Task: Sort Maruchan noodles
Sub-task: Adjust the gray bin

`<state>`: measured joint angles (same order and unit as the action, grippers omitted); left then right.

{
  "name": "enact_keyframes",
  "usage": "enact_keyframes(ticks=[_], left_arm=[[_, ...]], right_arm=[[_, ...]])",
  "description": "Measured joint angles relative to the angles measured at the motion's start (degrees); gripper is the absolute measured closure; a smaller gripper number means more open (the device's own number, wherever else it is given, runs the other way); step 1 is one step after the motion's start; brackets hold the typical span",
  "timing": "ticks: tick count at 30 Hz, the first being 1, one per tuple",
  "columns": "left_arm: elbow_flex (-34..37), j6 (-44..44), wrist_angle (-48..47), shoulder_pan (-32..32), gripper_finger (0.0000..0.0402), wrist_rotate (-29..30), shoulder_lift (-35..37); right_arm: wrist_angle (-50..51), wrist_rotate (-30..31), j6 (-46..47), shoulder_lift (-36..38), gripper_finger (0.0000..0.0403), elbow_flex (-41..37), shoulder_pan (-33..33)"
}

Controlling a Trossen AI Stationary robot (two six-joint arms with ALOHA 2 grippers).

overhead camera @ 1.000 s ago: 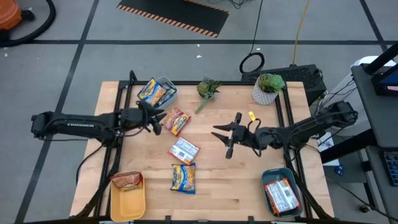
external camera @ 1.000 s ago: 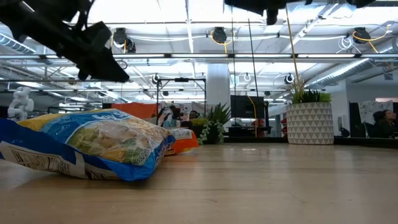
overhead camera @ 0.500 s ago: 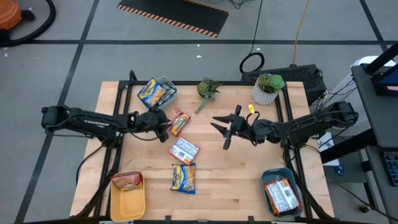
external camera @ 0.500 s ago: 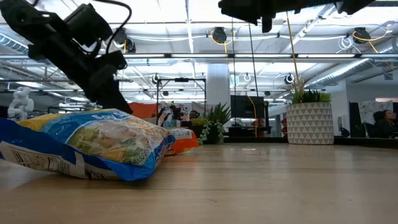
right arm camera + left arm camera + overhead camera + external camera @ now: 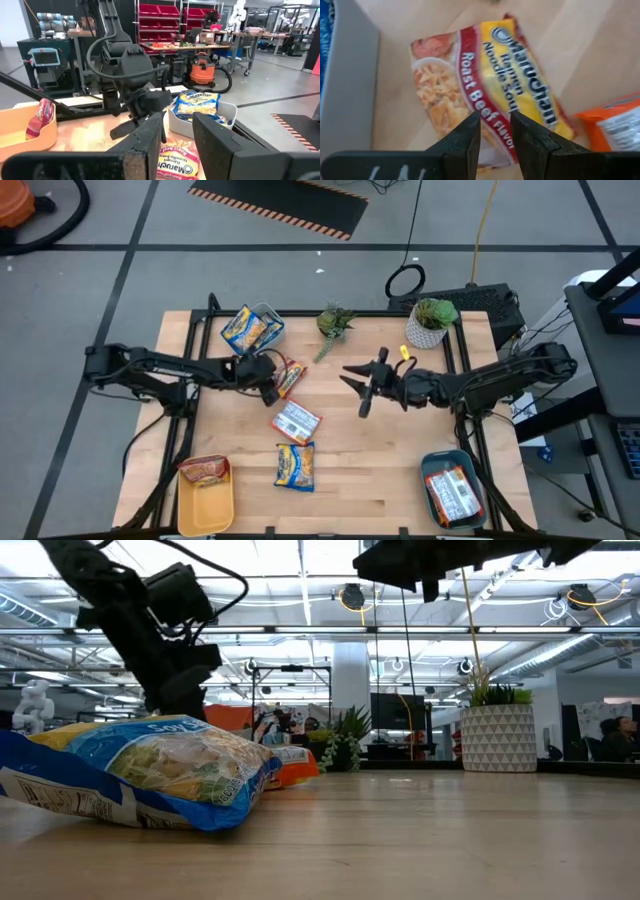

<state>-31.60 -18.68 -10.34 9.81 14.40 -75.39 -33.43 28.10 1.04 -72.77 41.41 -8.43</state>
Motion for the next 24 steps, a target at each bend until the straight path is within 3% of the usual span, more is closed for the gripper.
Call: enact_keyframes(ticks=[14,24], left_arm=[[-0.8,-7.5,-5.4,4.2,0.0289,2.1,-1.6],[-0.9,-5.1,5.2,5.2,0.0289,2.5,-7.0]], right_arm=[[1.1,-1.3,2.8,0.7,0.0293,0.1,-0.3],[2.4,-1.3,4.2,0.7,0.0293,0.1,-0.3]])
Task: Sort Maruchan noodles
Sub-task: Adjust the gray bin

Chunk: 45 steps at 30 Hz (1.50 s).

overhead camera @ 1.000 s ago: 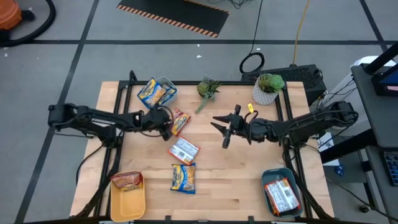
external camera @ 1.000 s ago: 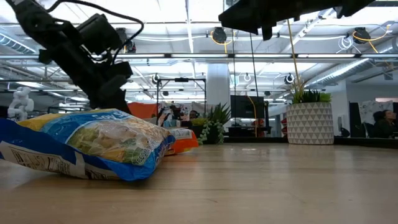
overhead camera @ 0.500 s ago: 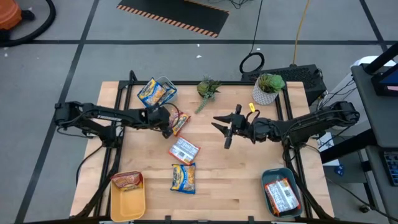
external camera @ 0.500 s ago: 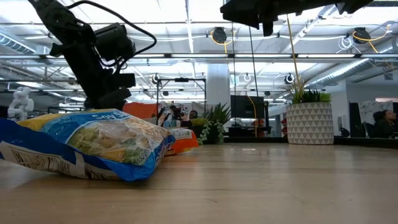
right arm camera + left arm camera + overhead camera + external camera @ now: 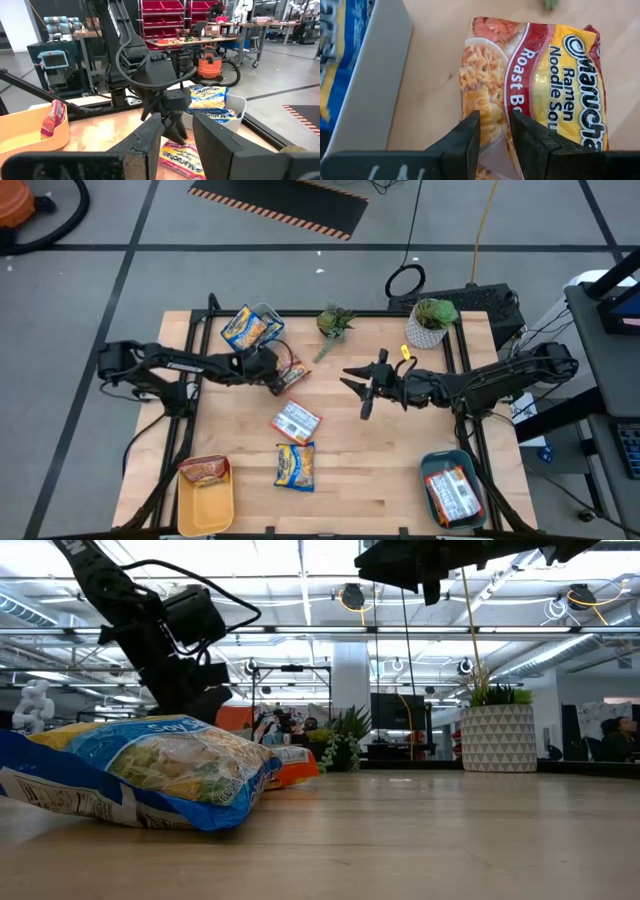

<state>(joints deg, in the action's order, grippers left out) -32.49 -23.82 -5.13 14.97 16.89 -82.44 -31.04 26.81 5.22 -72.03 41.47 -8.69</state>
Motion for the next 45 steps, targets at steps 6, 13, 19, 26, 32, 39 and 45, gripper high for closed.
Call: enact_keyframes(ticks=[6,13,19,26,32,39,45], left_arm=[[-1.5,3.1,-0.1,1.3,0.0289,1.7,-1.0],[-2.8,6.6,-0.1,4.3,0.0289,3.1,-1.3],[-2.5,8.7,-4.8,7.9,0.0289,3.0,-1.3],[-2.5,10.3,-7.1,11.4,0.0289,3.6,-1.3],[-2.5,10.0,-11.8,13.9,0.0289,6.7,-1.0],[-2.5,9.2,-16.1,15.7,0.0289,9.2,-1.0],[-2.5,8.7,-10.8,15.0,0.0289,6.4,-1.0]], right_arm=[[0.3,0.1,0.0,0.0,0.0293,0.0,0.1],[1.2,0.1,0.4,0.0,0.0293,0.0,0.8],[4.1,-0.1,2.9,0.0,0.0293,0.0,0.6],[5.7,-1.7,4.6,0.0,0.0293,0.0,0.5],[6.6,-1.7,4.6,0.0,0.0293,-0.1,0.3],[7.4,-1.6,4.6,0.0,0.0293,-0.1,0.3],[7.3,-1.6,4.6,0.0,0.0293,-0.1,0.6]])
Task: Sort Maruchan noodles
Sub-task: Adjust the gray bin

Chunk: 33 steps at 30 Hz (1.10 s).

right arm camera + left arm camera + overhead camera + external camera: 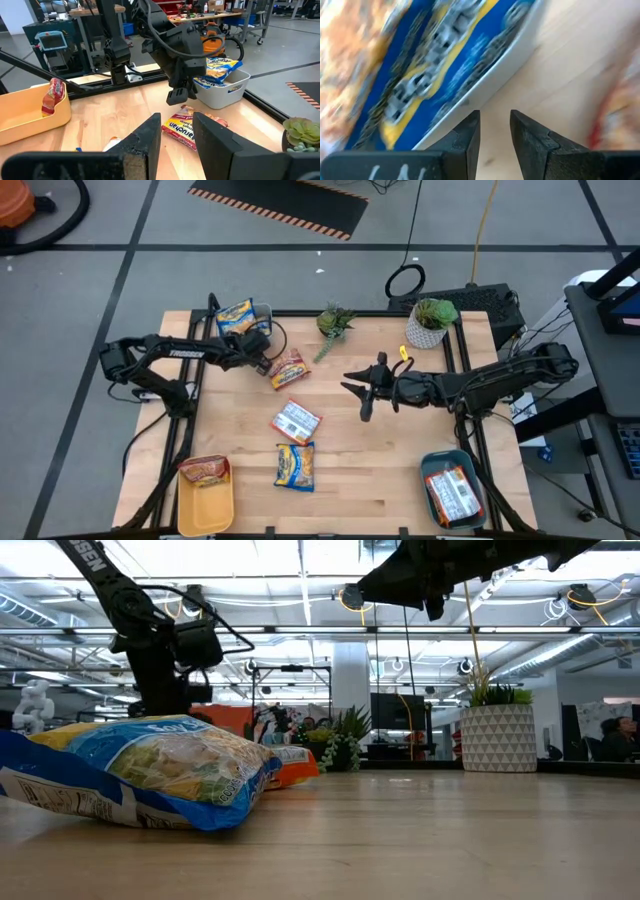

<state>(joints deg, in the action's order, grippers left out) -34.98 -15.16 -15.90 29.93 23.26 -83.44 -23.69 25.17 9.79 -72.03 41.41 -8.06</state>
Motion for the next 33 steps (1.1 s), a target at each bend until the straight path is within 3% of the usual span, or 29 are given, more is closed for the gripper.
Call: enact_keyframes(ticks=[8,15,17,20,25,33], left_arm=[[0.0,4.4,12.3,-1.7,0.0289,-1.0,0.0],[0.0,11.1,19.2,1.6,0.0289,-3.8,-2.4],[0.0,12.2,20.3,2.9,0.0289,-1.5,-3.1],[0.0,12.1,19.7,3.8,0.0289,2.8,-3.8],[0.0,12.2,13.7,5.3,0.0289,5.1,-3.3],[0.0,12.3,9.7,3.0,0.0289,-2.0,-0.2]], right_arm=[[0.0,0.1,-0.1,0.0,0.0293,0.0,0.2],[0.0,0.1,0.0,0.0,0.0293,0.0,0.2],[-0.1,0.1,0.0,0.0,0.0293,0.0,0.2],[-0.2,0.1,0.0,0.0,0.0293,0.0,0.2],[0.4,0.1,0.0,0.0,0.0293,0.0,0.2],[1.9,0.1,-0.2,0.0,0.0293,0.0,0.2]])
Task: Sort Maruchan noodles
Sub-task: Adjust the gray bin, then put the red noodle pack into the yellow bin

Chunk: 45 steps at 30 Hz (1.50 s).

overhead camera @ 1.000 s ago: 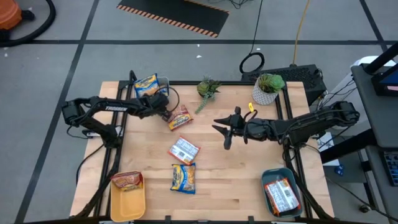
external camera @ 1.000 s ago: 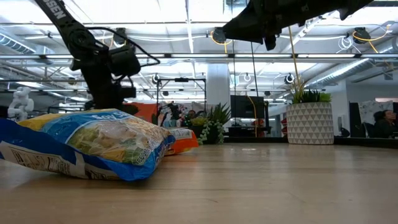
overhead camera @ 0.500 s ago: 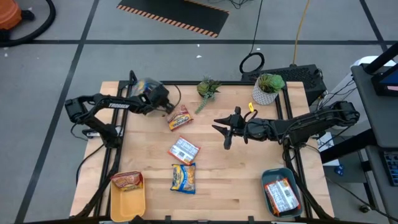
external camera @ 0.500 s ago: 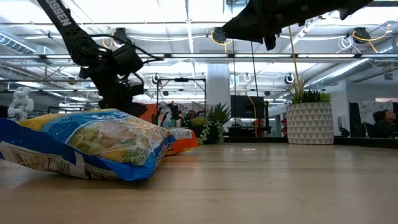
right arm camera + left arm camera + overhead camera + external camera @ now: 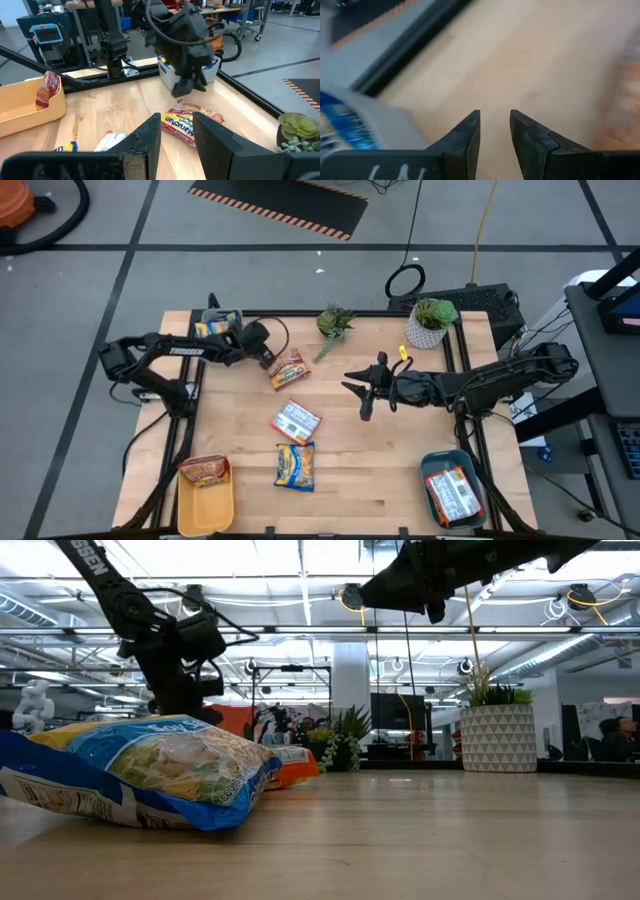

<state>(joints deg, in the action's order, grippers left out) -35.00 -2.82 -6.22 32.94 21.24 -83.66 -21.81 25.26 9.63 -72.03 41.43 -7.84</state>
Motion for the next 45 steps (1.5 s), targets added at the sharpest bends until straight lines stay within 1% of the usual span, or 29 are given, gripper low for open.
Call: enact_keyframes(ticks=[2,4,7,12,19,25,30,36,42,45], left_arm=[[0.0,-0.6,-2.5,-1.2,0.0289,-2.7,1.6],[0.0,-1.9,-5.4,-2.4,0.0289,-3.2,3.3],[0.0,-3.6,-11.2,-3.4,0.0289,-3.3,5.0],[0.0,-6.5,-16.5,-3.4,0.0289,-1.2,5.1],[-0.4,-10.2,-24.0,-3.6,0.0289,-1.0,5.1],[-0.4,-10.7,-25.2,-5.1,0.0289,-0.3,5.2],[-2.4,-11.1,-27.5,-9.2,0.0289,-0.1,5.0],[-6.5,-11.3,-26.4,-14.3,0.0289,1.2,5.0],[-8.4,-11.4,-26.2,-18.1,0.0289,1.5,5.0],[-9.4,-11.4,-25.9,-19.7,0.0289,1.4,5.0]], right_arm=[[0.1,0.0,0.0,0.0,0.0293,0.0,0.0],[0.1,0.0,0.0,0.0,0.0293,0.0,0.0],[0.0,0.0,-0.3,0.0,0.0293,0.0,0.0],[-0.8,0.0,-0.4,0.0,0.0293,0.0,0.0],[-3.6,-1.5,-1.5,0.0,0.0293,0.0,0.0],[-4.1,-1.6,-2.6,0.0,0.0293,0.0,0.4],[-4.1,-1.6,-2.3,-0.1,0.0293,0.0,1.4],[-4.7,-1.6,-1.3,-0.9,0.0293,0.0,2.2],[-7.4,-1.5,-0.2,-4.7,0.0293,0.4,2.3],[-6.1,-1.6,0.2,-8.0,0.0293,2.8,2.9]])
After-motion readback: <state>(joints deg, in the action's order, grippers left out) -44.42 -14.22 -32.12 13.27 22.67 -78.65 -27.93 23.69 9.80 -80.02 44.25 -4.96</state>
